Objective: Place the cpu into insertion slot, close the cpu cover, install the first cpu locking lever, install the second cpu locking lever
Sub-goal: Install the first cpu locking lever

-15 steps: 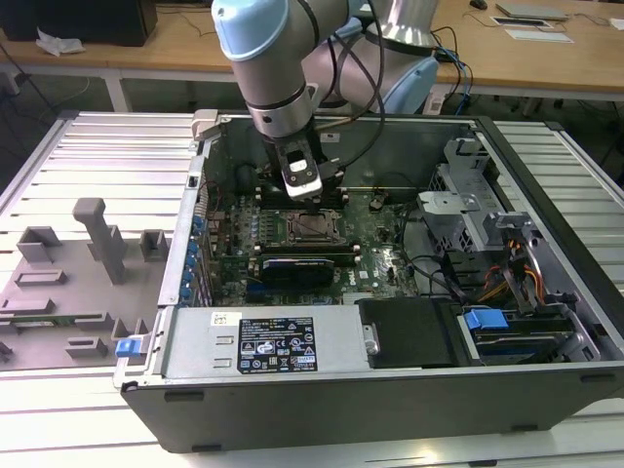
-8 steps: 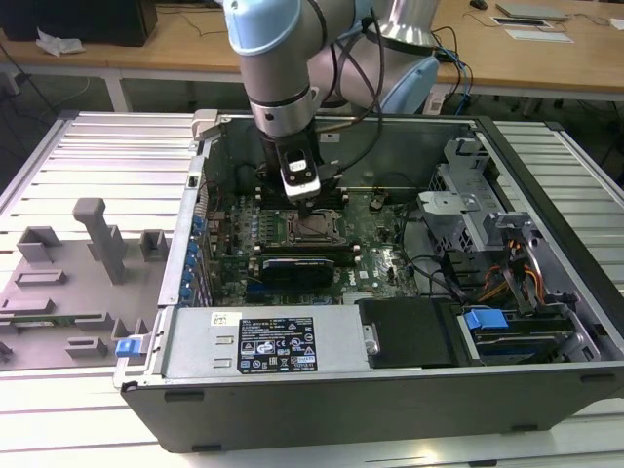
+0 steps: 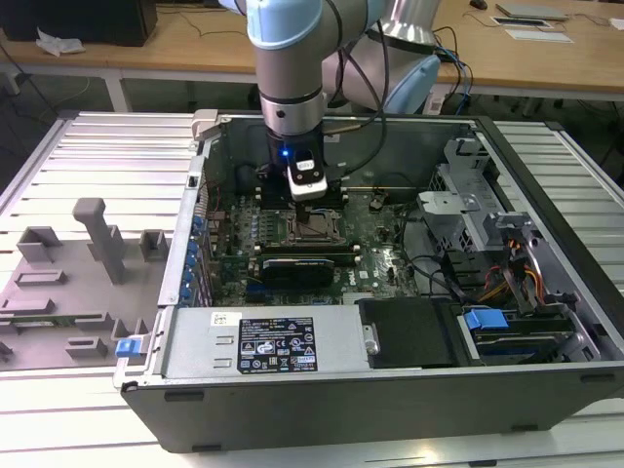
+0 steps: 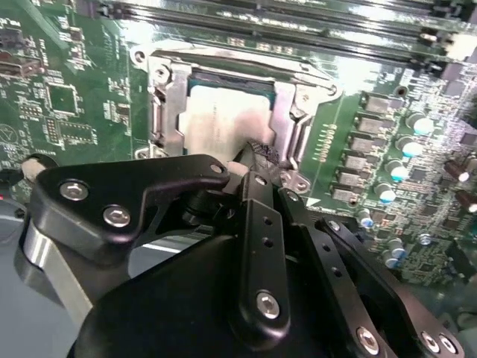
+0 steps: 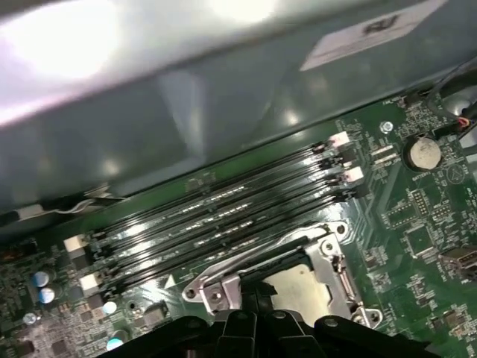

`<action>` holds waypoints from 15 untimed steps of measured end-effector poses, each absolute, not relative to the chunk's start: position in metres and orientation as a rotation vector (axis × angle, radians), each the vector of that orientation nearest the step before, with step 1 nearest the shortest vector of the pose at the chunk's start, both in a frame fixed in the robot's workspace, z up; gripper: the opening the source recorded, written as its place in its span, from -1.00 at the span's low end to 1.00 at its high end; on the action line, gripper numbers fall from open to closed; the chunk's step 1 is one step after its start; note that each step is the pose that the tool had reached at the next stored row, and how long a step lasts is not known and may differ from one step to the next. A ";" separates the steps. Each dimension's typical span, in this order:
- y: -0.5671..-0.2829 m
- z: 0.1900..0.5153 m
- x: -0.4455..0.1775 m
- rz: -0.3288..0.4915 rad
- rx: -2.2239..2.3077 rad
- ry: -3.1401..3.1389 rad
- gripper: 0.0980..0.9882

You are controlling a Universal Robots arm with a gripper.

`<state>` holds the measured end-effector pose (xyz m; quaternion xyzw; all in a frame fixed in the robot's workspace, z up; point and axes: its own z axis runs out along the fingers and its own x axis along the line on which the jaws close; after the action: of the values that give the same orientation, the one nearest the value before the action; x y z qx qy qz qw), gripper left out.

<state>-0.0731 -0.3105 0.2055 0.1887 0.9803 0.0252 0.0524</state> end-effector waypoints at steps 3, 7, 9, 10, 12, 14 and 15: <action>-0.311 0.207 -0.069 0.072 0.576 2.995 -0.98; -0.311 0.213 -0.069 0.072 0.576 3.000 -0.98; -0.311 0.217 -0.069 0.071 0.574 3.002 -0.98; -0.311 0.217 -0.068 0.071 0.572 3.002 -0.98; -0.311 0.217 -0.067 0.072 0.554 3.006 -0.98; -0.311 0.217 -0.066 0.073 0.529 3.013 -0.98; -0.311 0.217 -0.064 0.073 0.514 3.016 -0.98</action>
<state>-0.0642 -0.3109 0.2174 0.1677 0.9847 0.0239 0.0406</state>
